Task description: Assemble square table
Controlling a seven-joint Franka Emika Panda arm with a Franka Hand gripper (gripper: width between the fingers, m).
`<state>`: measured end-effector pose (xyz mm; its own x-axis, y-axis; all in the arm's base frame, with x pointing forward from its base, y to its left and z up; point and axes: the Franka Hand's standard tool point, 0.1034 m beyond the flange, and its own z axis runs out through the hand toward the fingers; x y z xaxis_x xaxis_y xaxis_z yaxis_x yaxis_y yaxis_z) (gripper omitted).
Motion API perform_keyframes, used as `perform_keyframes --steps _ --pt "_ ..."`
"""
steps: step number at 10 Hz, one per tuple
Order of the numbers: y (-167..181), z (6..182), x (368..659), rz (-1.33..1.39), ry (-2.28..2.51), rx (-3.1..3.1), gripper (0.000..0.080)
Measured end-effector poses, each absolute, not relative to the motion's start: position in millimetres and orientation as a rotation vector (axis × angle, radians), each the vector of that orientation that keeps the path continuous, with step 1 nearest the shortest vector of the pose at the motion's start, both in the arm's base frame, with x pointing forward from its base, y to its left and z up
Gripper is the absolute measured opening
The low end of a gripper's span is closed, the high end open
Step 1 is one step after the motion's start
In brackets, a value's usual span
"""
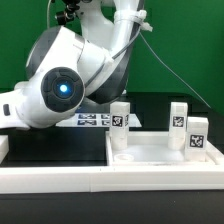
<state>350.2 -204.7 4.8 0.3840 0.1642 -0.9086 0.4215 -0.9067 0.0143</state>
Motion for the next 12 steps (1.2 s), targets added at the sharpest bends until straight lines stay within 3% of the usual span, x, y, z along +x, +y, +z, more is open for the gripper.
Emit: perform_keyframes --steps 1,2,7,12 --pt "-205 4.7 350 -1.534 0.519 2.401 0.0397" --pt "-204 4.7 350 -1.534 0.519 2.401 0.0288" --pt "-200 9.7 356 -1.535 0.517 2.398 0.0288" --pt "-176 56.5 405 -1.510 0.465 2.401 0.0290"
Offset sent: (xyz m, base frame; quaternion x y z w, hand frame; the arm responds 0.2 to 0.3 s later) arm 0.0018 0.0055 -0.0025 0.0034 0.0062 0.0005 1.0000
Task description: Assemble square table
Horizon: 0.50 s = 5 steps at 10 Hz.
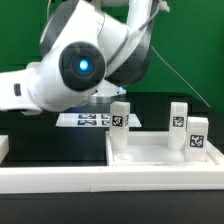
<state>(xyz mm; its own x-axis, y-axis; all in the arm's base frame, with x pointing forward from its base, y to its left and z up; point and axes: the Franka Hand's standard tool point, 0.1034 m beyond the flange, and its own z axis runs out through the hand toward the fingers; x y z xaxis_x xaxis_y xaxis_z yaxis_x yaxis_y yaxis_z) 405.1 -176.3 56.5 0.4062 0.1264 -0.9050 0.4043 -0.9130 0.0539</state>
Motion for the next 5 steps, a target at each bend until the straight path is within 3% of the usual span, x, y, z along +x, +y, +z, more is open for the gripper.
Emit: perform_keyframes --steps 3,5 --pt "-184 48.7 411 -1.424 0.486 2.455 0.0290" --pt "-177 55.3 413 -1.293 0.495 2.531 0.0290"
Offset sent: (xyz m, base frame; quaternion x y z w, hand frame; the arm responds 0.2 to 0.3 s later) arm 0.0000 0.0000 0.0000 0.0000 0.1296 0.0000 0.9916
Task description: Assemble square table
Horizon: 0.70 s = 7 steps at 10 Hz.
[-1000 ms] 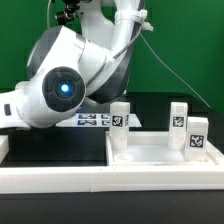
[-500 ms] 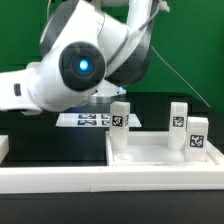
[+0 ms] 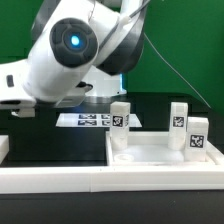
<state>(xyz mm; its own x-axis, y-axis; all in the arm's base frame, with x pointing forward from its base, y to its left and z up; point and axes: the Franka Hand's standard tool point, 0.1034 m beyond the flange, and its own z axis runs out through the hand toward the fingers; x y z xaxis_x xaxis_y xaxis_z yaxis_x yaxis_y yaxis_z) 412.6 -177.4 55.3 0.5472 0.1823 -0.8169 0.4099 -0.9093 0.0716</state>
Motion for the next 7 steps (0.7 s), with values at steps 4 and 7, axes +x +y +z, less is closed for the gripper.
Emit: perform_keyframes --steps 4,7 --pt "-152 86.4 452 -1.033 0.504 2.662 0.0290" --pt "-154 88.6 470 -0.720 0.576 2.768 0.0290"
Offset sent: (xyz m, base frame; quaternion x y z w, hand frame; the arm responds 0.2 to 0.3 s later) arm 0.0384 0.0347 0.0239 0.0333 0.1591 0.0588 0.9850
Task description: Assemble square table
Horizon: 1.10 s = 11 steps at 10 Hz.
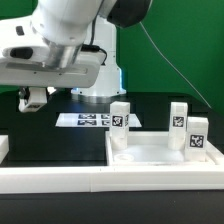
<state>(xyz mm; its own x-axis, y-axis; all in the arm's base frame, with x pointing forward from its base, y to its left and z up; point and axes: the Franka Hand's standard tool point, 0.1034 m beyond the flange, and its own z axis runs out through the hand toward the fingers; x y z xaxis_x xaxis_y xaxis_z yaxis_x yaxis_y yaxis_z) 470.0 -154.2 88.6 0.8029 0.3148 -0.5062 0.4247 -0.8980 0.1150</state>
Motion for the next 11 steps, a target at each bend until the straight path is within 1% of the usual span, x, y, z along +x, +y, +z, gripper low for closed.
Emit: perform_keyframes --steps 2,4,6,8,11 --pt "-157 89.2 472 -0.579 0.605 2.801 0.0290" --pt "-158 89.6 477 -0.360 0.636 2.852 0.0290" --pt "-142 97.1 489 -0.278 0.581 2.882 0.0290" --pt "-116 101.2 503 -0.282 0.548 2.887 0.0290" --pt "-113 100.7 504 -0.275 0.543 2.885 0.0290"
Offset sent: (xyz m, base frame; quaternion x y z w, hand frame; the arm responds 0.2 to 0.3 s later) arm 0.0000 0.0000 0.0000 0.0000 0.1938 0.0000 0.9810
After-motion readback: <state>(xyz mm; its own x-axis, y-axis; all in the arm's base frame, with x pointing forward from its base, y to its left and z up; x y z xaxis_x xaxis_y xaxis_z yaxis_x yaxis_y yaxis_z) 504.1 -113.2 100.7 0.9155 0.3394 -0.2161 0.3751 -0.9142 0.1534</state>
